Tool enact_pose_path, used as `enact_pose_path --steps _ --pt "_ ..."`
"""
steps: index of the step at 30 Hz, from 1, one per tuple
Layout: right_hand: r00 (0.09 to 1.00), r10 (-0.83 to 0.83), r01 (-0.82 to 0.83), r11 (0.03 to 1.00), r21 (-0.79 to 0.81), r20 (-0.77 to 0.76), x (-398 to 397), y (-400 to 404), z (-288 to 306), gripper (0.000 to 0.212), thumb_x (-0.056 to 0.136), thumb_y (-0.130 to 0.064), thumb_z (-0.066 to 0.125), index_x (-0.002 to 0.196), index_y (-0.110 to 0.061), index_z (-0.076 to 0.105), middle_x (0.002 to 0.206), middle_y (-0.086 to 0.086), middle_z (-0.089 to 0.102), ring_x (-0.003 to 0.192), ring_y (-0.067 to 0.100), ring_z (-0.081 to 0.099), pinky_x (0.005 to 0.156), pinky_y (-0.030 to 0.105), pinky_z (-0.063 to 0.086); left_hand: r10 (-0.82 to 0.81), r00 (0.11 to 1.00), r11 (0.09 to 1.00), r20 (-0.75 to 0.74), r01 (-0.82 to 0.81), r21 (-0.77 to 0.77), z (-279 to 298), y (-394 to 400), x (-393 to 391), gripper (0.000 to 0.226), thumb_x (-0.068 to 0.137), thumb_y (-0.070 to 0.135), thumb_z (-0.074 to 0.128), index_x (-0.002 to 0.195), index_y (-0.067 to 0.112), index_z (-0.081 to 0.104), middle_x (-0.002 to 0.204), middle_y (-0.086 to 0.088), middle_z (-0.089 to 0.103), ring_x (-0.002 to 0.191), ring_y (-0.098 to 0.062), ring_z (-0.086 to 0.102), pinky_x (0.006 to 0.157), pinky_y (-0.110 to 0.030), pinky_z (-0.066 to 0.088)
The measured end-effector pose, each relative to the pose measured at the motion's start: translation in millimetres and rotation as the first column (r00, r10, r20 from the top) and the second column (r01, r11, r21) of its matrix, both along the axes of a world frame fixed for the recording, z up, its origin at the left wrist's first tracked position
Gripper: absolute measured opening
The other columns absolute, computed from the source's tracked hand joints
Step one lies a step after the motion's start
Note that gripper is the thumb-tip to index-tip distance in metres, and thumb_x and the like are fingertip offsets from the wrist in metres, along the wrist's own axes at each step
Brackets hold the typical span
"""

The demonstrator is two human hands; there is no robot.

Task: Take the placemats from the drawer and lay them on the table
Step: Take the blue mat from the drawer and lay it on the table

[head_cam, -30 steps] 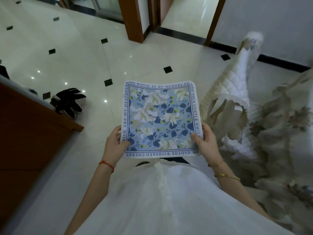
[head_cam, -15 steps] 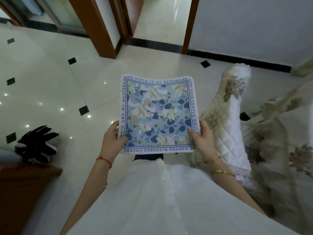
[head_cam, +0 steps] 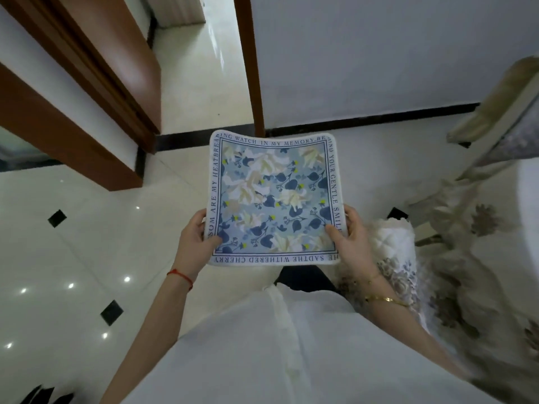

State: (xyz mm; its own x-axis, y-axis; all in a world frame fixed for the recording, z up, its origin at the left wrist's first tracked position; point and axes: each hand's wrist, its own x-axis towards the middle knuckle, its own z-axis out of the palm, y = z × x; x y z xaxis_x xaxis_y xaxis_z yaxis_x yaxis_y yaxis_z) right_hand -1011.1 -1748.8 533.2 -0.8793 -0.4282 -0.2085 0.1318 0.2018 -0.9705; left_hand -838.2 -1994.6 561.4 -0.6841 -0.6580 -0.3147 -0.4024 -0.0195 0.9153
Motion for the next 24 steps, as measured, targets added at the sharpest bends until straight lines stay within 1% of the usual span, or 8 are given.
enact_pose_path --steps 2,5,10,13,15,17,21,24 --pt "0.998 -0.055 0.055 0.998 -0.011 -0.010 -28 -9 -1 0.037 0.090 -0.005 0.061 0.114 -0.032 0.055 0.108 -0.012 0.068 0.099 0.005 0.067 0.084 0.025 0.057 -0.045 0.999 0.999 0.007 0.045 0.026 -1 -17 -41 0.053 0.077 -0.018 0.058 0.117 0.018 0.055 0.100 -0.007 0.072 0.087 -0.022 0.071 0.070 -0.036 0.060" --pt "0.992 -0.124 0.123 0.992 -0.022 -0.010 -78 -22 -5 0.040 0.091 -0.005 0.061 0.111 -0.039 0.054 0.109 -0.010 0.069 0.100 0.008 0.067 0.081 0.022 0.057 -0.122 0.992 0.992 0.011 0.121 0.044 -6 -42 -109 0.053 0.078 -0.017 0.058 0.119 0.016 0.055 0.101 -0.008 0.073 0.088 -0.023 0.072 0.071 -0.037 0.061" --pt "0.970 -0.244 0.243 0.969 -0.047 -0.010 -176 -34 -9 0.033 0.091 0.000 0.059 0.113 -0.025 0.055 0.109 -0.002 0.066 0.094 0.002 0.066 0.077 0.015 0.053 -0.229 0.973 0.972 -0.004 0.229 0.051 -10 -68 -243 0.053 0.078 -0.018 0.058 0.118 0.016 0.056 0.098 -0.004 0.073 0.084 -0.018 0.072 0.063 -0.026 0.058" --pt "0.942 -0.335 0.336 0.941 -0.039 0.020 -234 -30 -4 0.029 0.091 0.001 0.059 0.116 -0.012 0.053 0.107 0.000 0.066 0.090 -0.001 0.067 0.074 0.014 0.053 -0.310 0.951 0.950 -0.002 0.310 0.048 -3 -71 -325 0.054 0.078 -0.018 0.058 0.121 0.014 0.055 0.101 -0.005 0.072 0.087 -0.018 0.071 0.063 -0.025 0.058" --pt "0.924 -0.383 0.384 0.923 -0.036 0.023 -272 -25 1 0.029 0.091 0.002 0.059 0.116 -0.013 0.053 0.104 -0.003 0.065 0.088 -0.004 0.066 0.072 0.012 0.053 -0.352 0.936 0.935 -0.010 0.352 0.053 0 -71 -378 0.056 0.079 -0.018 0.058 0.125 0.013 0.054 0.104 -0.007 0.071 0.090 -0.019 0.071 0.064 -0.025 0.058" --pt "0.901 -0.434 0.434 0.900 -0.032 0.017 -305 -19 6 0.029 0.091 0.001 0.059 0.115 -0.015 0.053 0.104 -0.005 0.066 0.089 -0.003 0.067 0.075 0.015 0.054 -0.394 0.919 0.917 -0.011 0.393 0.066 3 -67 -427 0.058 0.079 -0.017 0.058 0.128 0.013 0.051 0.107 -0.007 0.070 0.091 -0.019 0.070 0.064 -0.026 0.059" --pt "0.842 -0.540 0.540 0.842 0.004 0.011 -359 -4 10 0.030 0.091 -0.004 0.061 0.119 -0.014 0.054 0.113 0.004 0.066 0.104 0.018 0.066 0.089 0.036 0.055 -0.496 0.868 0.864 -0.020 0.496 0.086 5 -57 -514 0.060 0.077 -0.017 0.062 0.128 0.014 0.052 0.108 0.001 0.069 0.090 -0.012 0.071 0.064 -0.023 0.058" --pt "0.786 -0.618 0.618 0.786 0.023 0.012 -395 4 10 0.029 0.091 -0.005 0.062 0.117 -0.016 0.055 0.113 0.005 0.066 0.105 0.022 0.065 0.092 0.043 0.054 -0.569 0.822 0.817 -0.022 0.568 0.095 4 -50 -576 0.055 0.078 -0.016 0.062 0.123 0.015 0.054 0.107 0.001 0.070 0.093 -0.015 0.070 0.065 -0.024 0.058"
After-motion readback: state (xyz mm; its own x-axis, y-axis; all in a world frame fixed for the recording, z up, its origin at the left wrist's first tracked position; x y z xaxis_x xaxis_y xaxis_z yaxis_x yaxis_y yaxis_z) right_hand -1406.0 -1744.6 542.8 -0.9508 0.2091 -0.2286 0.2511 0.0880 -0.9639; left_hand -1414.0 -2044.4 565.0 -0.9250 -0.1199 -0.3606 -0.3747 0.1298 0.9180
